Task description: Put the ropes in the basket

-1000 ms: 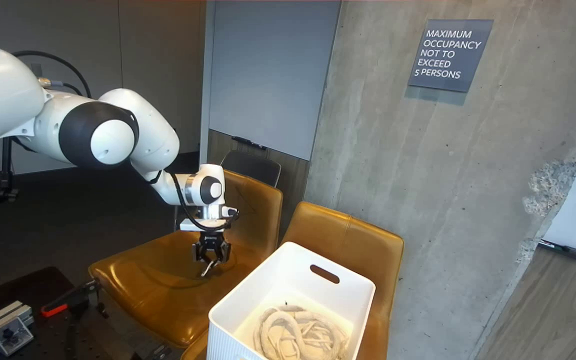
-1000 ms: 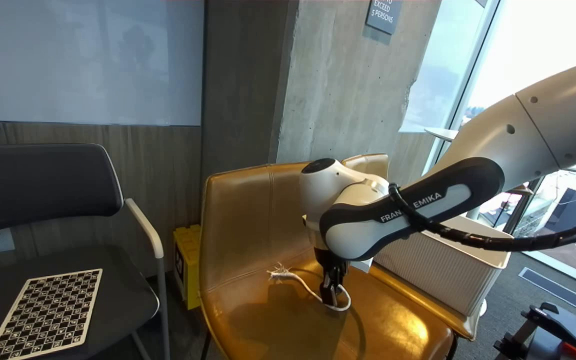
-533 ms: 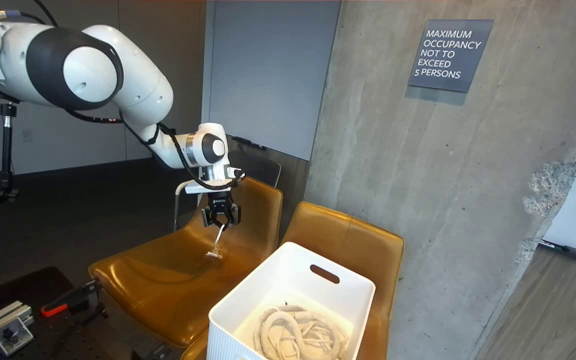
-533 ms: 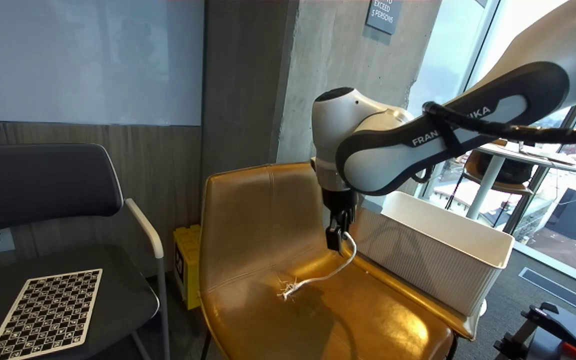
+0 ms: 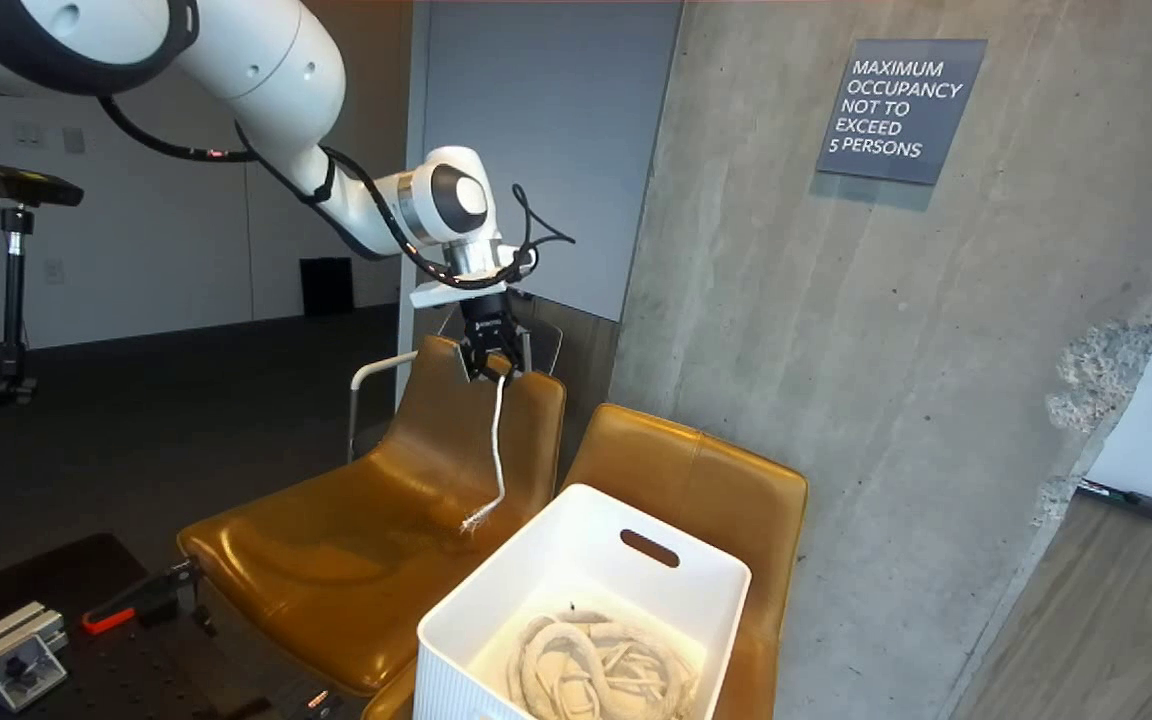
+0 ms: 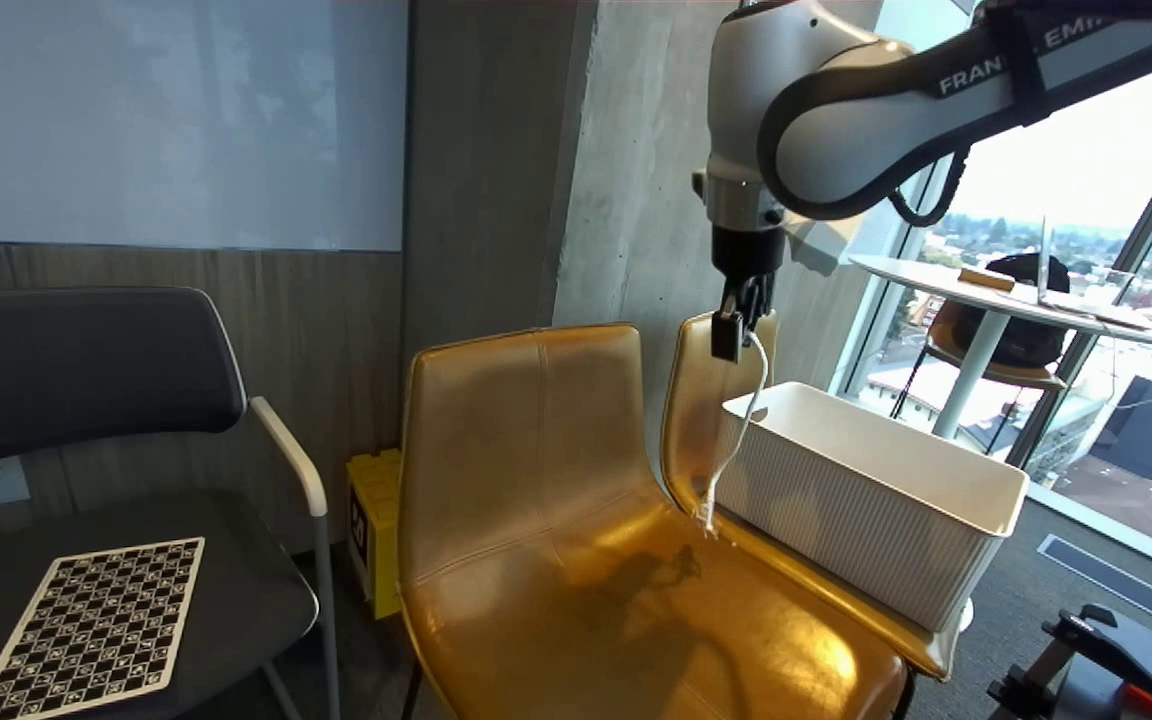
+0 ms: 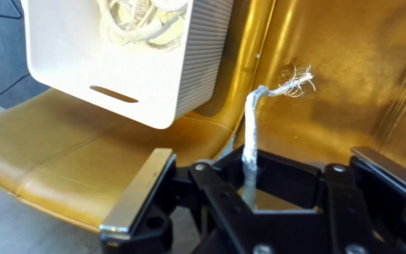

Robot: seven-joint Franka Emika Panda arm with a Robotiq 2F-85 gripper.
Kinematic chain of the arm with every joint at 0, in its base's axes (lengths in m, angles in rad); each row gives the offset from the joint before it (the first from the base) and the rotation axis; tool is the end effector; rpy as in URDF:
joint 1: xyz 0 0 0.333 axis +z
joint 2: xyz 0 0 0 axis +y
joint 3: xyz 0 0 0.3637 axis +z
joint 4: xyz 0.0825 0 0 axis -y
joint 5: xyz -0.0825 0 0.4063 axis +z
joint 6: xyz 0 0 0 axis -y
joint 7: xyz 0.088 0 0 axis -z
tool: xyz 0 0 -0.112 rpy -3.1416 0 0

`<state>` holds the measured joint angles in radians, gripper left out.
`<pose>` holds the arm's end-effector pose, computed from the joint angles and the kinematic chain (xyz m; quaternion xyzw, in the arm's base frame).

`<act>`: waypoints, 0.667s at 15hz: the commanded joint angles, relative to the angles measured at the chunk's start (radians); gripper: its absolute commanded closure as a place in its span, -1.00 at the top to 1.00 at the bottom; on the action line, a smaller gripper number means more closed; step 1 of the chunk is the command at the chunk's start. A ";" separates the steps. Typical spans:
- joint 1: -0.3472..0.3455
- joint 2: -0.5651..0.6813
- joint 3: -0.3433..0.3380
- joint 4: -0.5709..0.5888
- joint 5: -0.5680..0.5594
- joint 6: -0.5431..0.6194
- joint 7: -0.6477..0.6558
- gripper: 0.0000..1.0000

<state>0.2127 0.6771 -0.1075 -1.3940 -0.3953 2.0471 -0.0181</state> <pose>0.7722 0.0772 0.3359 0.9647 0.1627 -0.0020 0.2069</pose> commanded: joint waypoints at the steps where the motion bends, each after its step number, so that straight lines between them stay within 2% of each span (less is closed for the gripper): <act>1: -0.074 -0.103 -0.009 0.022 -0.011 -0.074 -0.030 -1.00; 7: -0.252 -0.108 -0.029 0.255 0.038 -0.200 -0.132 -1.00; 10: -0.322 -0.064 -0.037 0.303 0.041 -0.206 -0.153 -1.00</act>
<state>-0.0624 0.5506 -0.1365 -1.1696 -0.3812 1.8689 -0.1407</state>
